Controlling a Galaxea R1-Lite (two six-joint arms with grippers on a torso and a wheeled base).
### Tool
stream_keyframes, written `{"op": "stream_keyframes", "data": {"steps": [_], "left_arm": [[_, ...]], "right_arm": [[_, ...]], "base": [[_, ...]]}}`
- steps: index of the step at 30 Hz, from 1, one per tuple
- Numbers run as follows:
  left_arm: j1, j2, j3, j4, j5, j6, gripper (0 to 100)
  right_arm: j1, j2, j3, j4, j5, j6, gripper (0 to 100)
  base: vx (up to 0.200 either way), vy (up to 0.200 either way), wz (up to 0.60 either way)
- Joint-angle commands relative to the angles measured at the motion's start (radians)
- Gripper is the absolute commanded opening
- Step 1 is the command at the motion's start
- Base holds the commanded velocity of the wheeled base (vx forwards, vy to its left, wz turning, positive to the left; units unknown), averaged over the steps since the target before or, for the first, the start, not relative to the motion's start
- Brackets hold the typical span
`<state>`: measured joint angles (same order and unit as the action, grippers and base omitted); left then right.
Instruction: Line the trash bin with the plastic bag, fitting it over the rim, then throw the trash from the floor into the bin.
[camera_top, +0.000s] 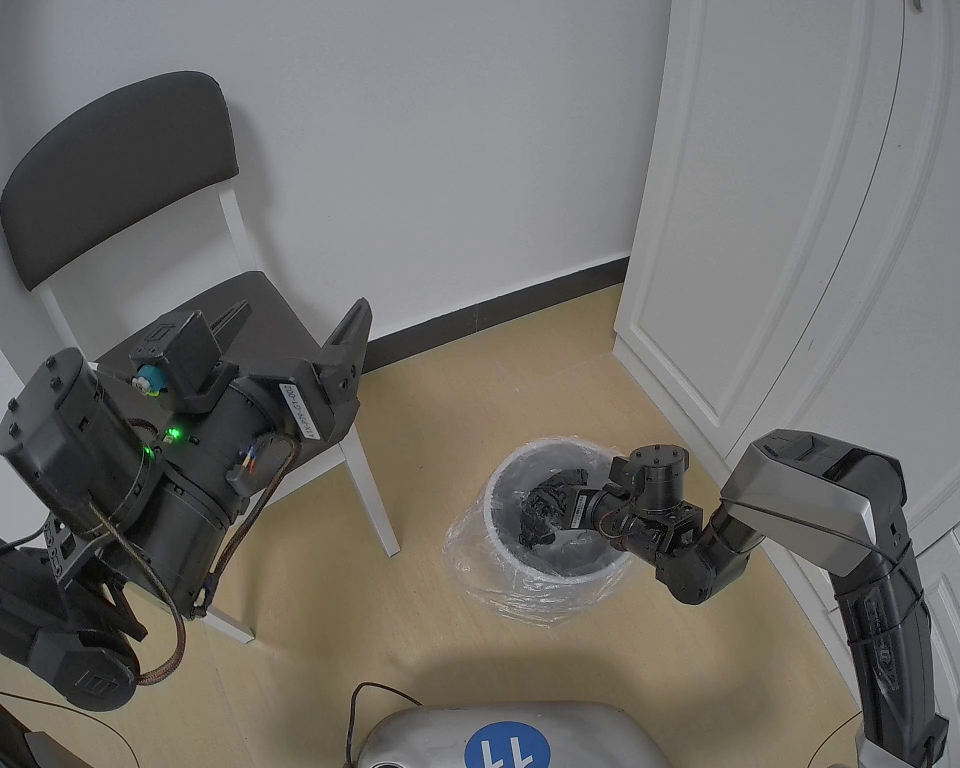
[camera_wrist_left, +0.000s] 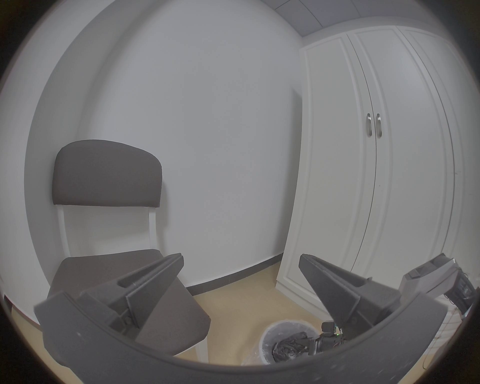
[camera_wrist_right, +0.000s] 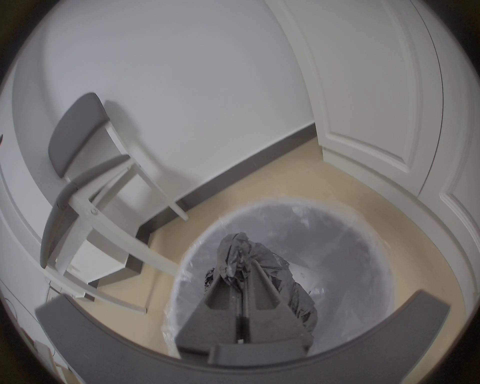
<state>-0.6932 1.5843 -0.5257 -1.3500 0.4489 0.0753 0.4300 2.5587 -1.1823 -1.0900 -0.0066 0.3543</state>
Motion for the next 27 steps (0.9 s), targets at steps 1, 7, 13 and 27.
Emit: {"op": "stream_keyframes", "data": {"steps": [1, 7, 13, 27], "left_arm": [[0.0, -0.003, 0.001, 0.0, 0.001, 0.0, 100], [0.0, -0.001, 0.001, 0.0, 0.001, 0.0, 100], [0.0, -0.003, 0.003, 0.0, 0.002, 0.0, 100], [-0.002, -0.001, 0.003, 0.0, 0.002, 0.0, 100]], "right_arm": [[0.004, -0.045, 0.004, 0.084, -0.001, -0.001, 0], [0.003, -0.041, 0.0, 0.111, -0.001, -0.001, 0], [-0.005, -0.017, -0.016, 0.111, -0.003, -0.003, 0], [-0.01, 0.015, -0.022, 0.108, -0.003, -0.005, 0]], "base": [[0.0, 0.0, 0.0], [0.0, 0.0, 0.0], [0.0, 0.0, 0.0], [0.0, 0.0, 0.0]]}}
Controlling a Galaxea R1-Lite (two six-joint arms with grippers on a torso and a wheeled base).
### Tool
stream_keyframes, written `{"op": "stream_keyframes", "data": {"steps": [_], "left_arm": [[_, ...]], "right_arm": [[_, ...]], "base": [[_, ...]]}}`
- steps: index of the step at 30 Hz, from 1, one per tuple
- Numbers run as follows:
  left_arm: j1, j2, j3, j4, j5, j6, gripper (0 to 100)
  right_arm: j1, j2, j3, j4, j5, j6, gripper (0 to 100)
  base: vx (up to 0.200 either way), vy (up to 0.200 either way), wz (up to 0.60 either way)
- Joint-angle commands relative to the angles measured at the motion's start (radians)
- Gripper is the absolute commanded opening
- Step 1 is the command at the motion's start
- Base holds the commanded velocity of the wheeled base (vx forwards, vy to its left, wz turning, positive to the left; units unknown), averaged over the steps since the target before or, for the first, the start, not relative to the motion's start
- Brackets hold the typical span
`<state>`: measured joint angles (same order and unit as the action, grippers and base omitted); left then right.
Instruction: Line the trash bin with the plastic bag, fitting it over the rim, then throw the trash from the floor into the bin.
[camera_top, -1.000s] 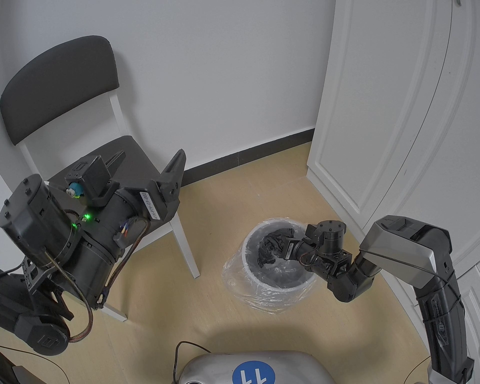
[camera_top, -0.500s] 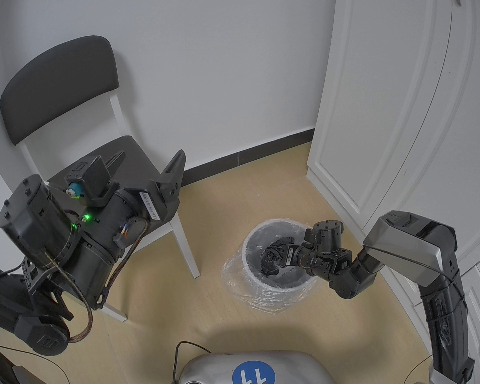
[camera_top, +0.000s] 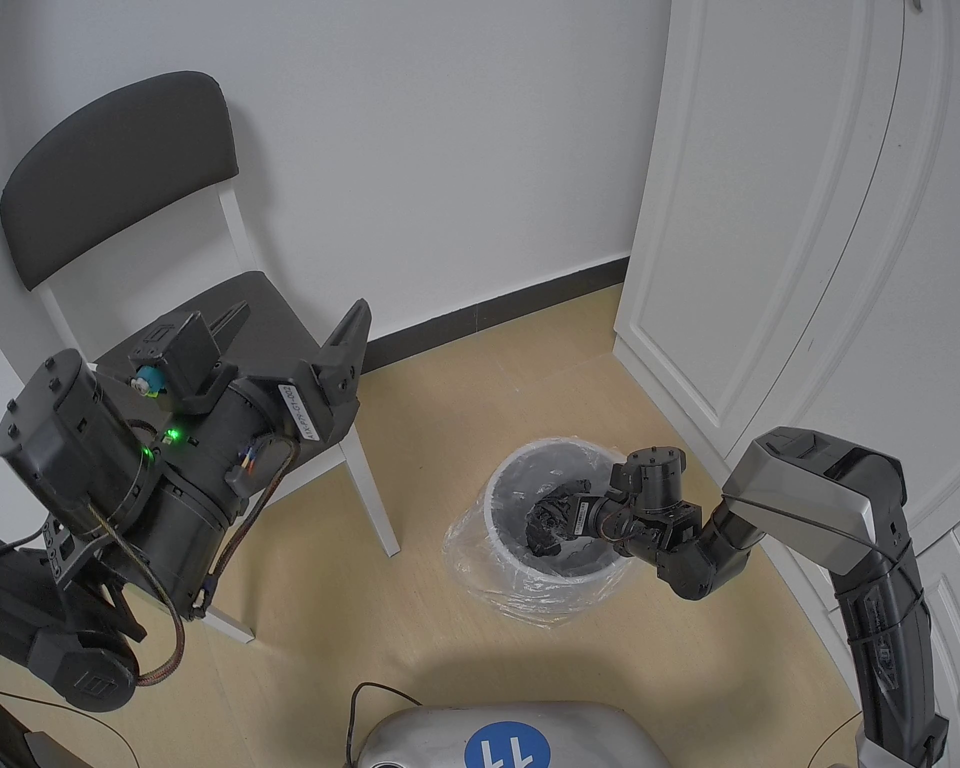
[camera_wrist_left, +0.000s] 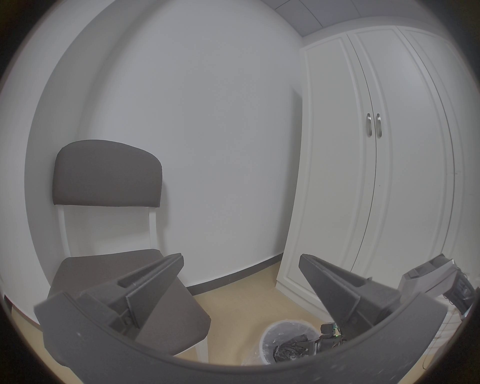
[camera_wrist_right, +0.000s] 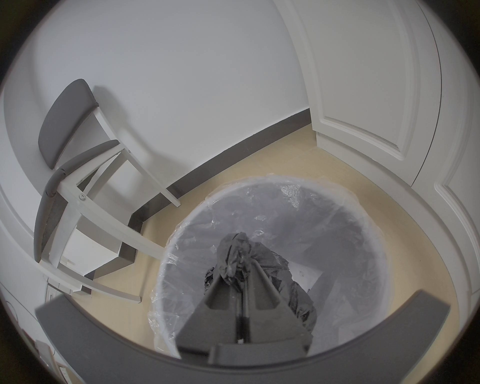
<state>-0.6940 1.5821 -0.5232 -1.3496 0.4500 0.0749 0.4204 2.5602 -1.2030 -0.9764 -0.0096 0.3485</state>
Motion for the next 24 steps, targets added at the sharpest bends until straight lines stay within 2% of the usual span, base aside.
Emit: {"op": "stream_keyframes", "data": {"steps": [1, 10, 11, 17, 24], "left_arm": [[-0.001, 0.001, 0.0, -0.002, 0.001, 0.0, 100], [-0.001, 0.001, 0.0, 0.0, -0.001, 0.0, 100], [-0.001, 0.001, 0.0, -0.002, -0.001, 0.0, 100], [-0.002, -0.002, 0.002, -0.002, 0.001, 0.0, 100], [-0.001, -0.001, 0.0, -0.002, -0.001, 0.0, 100]], "right_arm": [[0.0, 0.018, -0.003, -0.008, -0.001, 0.001, 0], [0.003, 0.055, -0.03, -0.036, -0.003, 0.006, 0], [0.003, 0.058, -0.03, -0.039, -0.003, 0.007, 100], [0.014, 0.1, -0.055, -0.122, -0.056, 0.003, 100], [0.023, 0.094, -0.061, -0.177, -0.055, 0.017, 100]], "base": [[0.0, 0.0, 0.0], [0.0, 0.0, 0.0], [0.0, 0.0, 0.0], [0.0, 0.0, 0.0], [0.0, 0.0, 0.0]]}}
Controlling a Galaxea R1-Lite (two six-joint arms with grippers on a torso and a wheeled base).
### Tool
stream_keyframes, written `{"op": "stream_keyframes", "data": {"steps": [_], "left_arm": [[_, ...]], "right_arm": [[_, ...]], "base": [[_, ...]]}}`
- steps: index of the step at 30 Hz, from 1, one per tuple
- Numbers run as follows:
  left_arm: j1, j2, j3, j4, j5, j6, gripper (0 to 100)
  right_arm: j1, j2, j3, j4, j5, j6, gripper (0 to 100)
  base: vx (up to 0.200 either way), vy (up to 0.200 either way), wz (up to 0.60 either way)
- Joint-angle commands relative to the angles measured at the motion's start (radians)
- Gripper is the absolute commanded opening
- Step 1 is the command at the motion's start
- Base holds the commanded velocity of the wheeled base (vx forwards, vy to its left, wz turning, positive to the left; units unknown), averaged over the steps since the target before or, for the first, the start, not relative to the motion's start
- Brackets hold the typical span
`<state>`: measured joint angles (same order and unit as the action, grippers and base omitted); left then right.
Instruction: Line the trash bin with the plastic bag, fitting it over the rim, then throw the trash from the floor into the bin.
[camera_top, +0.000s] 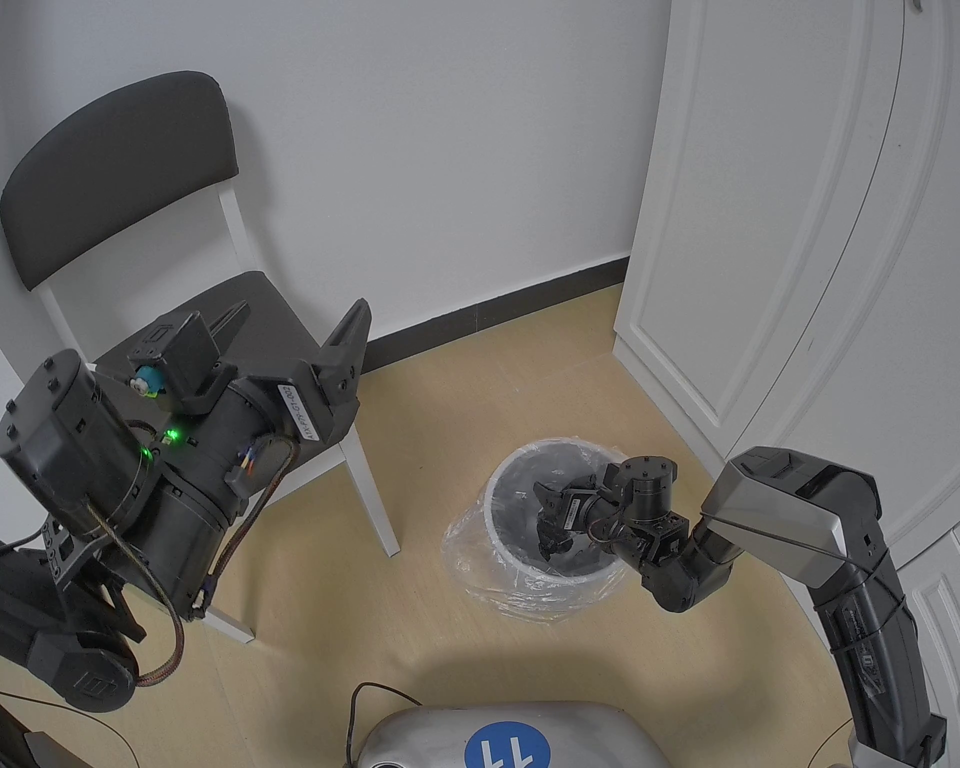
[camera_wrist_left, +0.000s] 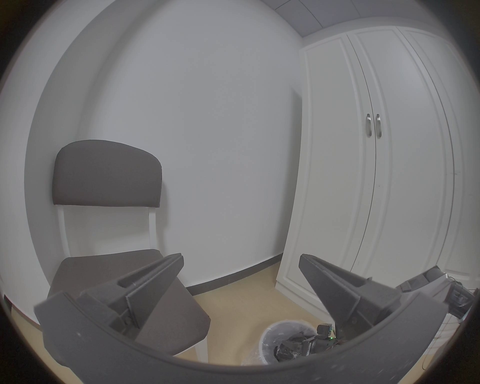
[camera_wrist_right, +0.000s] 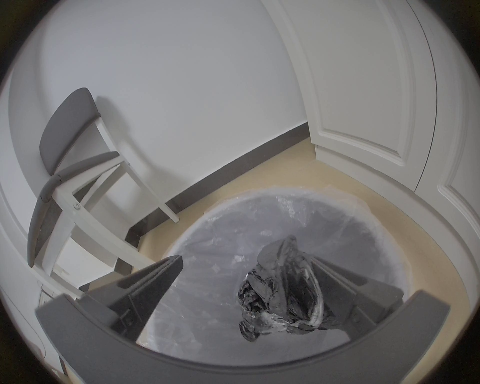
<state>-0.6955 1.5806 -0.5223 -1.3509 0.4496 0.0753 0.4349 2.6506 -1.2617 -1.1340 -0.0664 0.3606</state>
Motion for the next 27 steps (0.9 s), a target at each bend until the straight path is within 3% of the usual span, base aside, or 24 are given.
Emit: {"op": "stream_keyframes", "data": {"steps": [1, 8, 16, 19, 23, 27], "left_arm": [[0.001, -0.001, -0.001, -0.001, 0.0, 0.0, 100], [0.001, -0.001, -0.001, -0.001, 0.0, 0.0, 100], [0.001, -0.002, -0.001, -0.001, 0.0, 0.0, 100], [0.001, -0.001, -0.001, -0.001, 0.0, 0.0, 100], [0.001, 0.002, 0.001, -0.001, 0.0, 0.0, 100], [0.005, -0.001, 0.012, 0.001, 0.004, 0.0, 100]], "right_arm": [[0.008, 0.002, -0.001, -0.026, 0.002, 0.004, 100], [0.062, -0.057, 0.012, -0.072, -0.001, 0.092, 100], [0.035, -0.113, 0.038, -0.07, 0.0, 0.086, 100], [0.027, -0.147, 0.062, -0.069, 0.002, 0.064, 100], [0.008, -0.218, 0.113, -0.032, 0.005, -0.031, 100], [-0.013, -0.331, 0.176, 0.108, -0.016, -0.161, 100]], "base": [[0.0, 0.0, 0.0], [0.0, 0.0, 0.0], [0.0, 0.0, 0.0], [0.0, 0.0, 0.0], [0.0, 0.0, 0.0], [0.0, 0.0, 0.0]]}}
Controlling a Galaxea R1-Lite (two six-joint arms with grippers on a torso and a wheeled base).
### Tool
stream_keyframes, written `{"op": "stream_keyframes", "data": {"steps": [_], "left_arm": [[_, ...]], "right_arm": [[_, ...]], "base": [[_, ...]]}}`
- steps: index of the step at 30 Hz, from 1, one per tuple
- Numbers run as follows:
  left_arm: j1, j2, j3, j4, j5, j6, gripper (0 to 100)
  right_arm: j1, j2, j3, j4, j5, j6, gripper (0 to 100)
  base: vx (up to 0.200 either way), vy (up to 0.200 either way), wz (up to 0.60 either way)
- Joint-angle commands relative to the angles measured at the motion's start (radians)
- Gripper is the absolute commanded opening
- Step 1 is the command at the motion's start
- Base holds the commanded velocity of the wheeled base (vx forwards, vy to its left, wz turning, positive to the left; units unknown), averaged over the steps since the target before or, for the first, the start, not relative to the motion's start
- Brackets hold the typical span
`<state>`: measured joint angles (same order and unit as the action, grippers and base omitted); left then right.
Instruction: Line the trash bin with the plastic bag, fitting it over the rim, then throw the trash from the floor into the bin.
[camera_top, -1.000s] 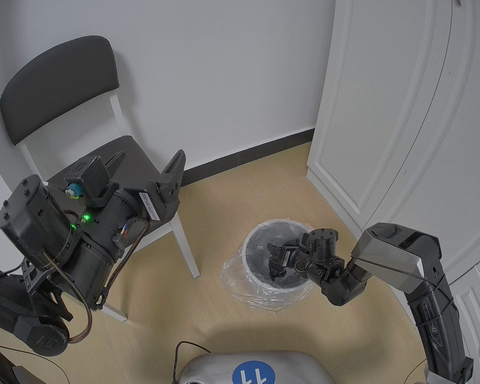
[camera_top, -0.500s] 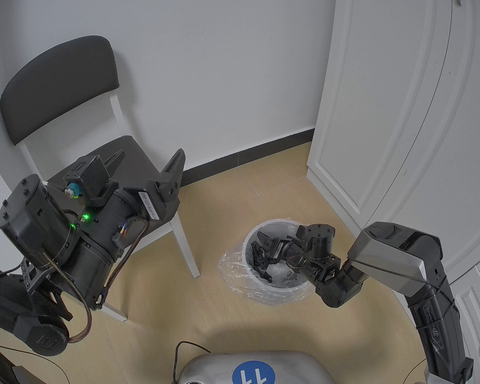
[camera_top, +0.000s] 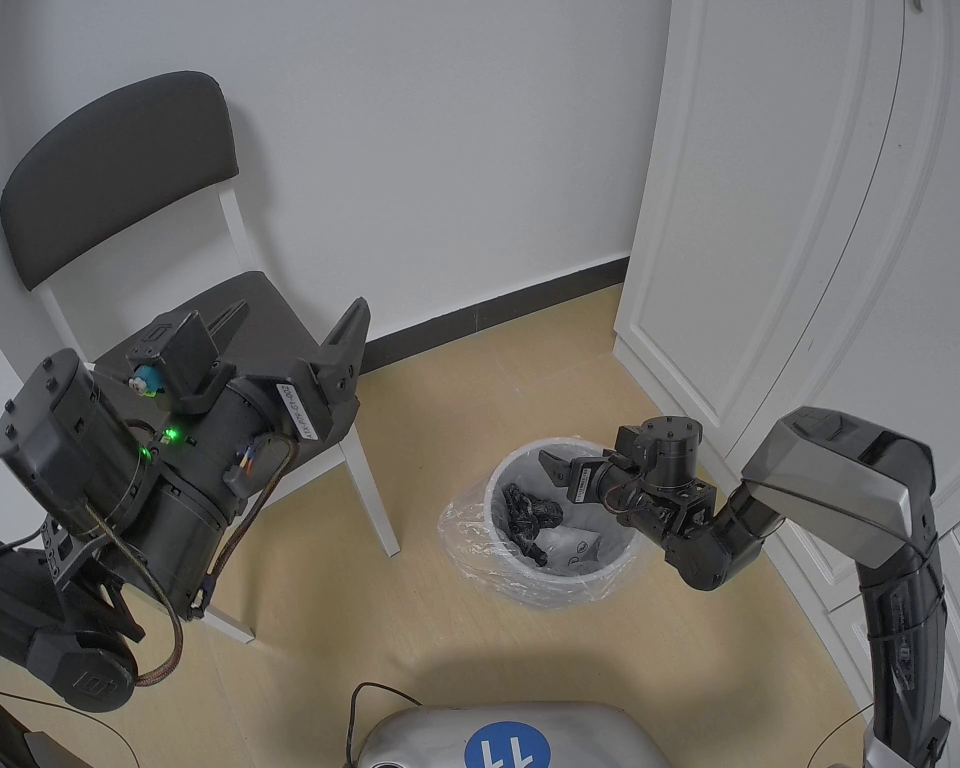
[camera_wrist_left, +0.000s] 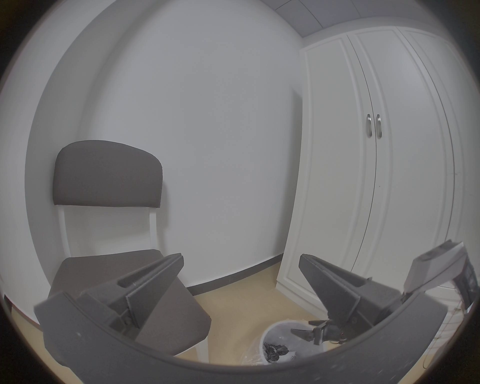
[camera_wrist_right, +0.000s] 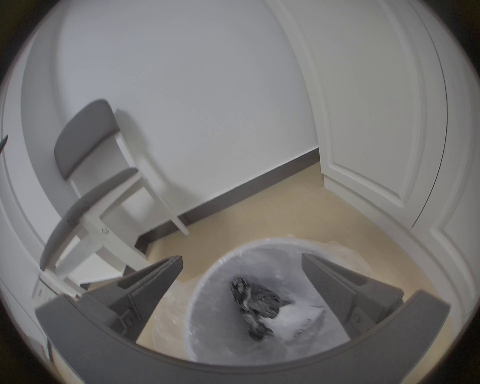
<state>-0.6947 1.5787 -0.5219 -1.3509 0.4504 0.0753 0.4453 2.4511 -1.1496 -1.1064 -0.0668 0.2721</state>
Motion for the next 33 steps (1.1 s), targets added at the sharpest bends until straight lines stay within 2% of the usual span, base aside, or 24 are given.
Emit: {"op": "stream_keyframes", "data": {"steps": [1, 3, 5, 7, 11, 13, 14, 15, 17, 20, 25, 28, 33], "left_arm": [[0.006, 0.0, 0.016, 0.001, 0.004, 0.001, 100], [0.011, -0.003, 0.026, 0.002, 0.005, 0.003, 100], [0.021, -0.011, 0.046, 0.006, 0.011, 0.023, 100], [0.046, -0.017, 0.074, 0.002, 0.014, 0.06, 100], [0.121, -0.032, 0.125, -0.002, 0.028, 0.149, 100], [0.15, -0.043, 0.135, -0.007, 0.047, 0.178, 100], [0.15, -0.043, 0.135, -0.007, 0.047, 0.178, 100], [0.19, -0.06, 0.137, -0.011, 0.068, 0.199, 100], [0.221, -0.08, 0.143, -0.011, 0.088, 0.222, 100], [0.241, -0.094, 0.171, -0.011, 0.108, 0.238, 100], [0.356, -0.103, 0.215, -0.013, 0.114, 0.241, 100], [0.451, -0.143, 0.214, -0.013, 0.105, 0.224, 100], [0.478, -0.247, 0.203, 0.001, 0.1, 0.202, 100]], "right_arm": [[-0.028, -0.155, 0.076, 0.111, -0.031, -0.093, 100], [-0.033, -0.198, 0.097, 0.165, -0.065, -0.131, 100], [-0.037, -0.259, 0.126, 0.218, -0.126, -0.185, 100], [-0.051, -0.303, 0.16, 0.224, -0.168, -0.235, 100], [-0.093, -0.406, 0.254, 0.212, -0.199, -0.355, 100], [-0.1, -0.455, 0.294, 0.197, -0.199, -0.378, 100], [-0.1, -0.455, 0.294, 0.197, -0.199, -0.378, 100], [-0.103, -0.52, 0.344, 0.175, -0.199, -0.383, 100], [-0.103, -0.55, 0.366, 0.169, -0.199, -0.384, 100], [-0.111, -0.658, 0.419, 0.165, -0.196, -0.384, 100], [-0.123, -0.77, 0.475, 0.163, -0.186, -0.34, 100], [-0.168, -0.863, 0.484, 0.169, -0.185, -0.304, 100], [-0.201, -1.049, 0.499, 0.18, -0.182, -0.264, 100]], "base": [[0.0, 0.0, 0.0], [0.0, 0.0, 0.0], [0.0, 0.0, 0.0], [0.0, 0.0, 0.0], [0.0, 0.0, 0.0], [0.0, 0.0, 0.0], [0.0, 0.0, 0.0], [0.0, 0.0, 0.0], [0.0, 0.0, 0.0], [0.0, 0.0, 0.0], [0.0, 0.0, 0.0], [0.0, 0.0, 0.0], [0.0, 0.0, 0.0]]}}
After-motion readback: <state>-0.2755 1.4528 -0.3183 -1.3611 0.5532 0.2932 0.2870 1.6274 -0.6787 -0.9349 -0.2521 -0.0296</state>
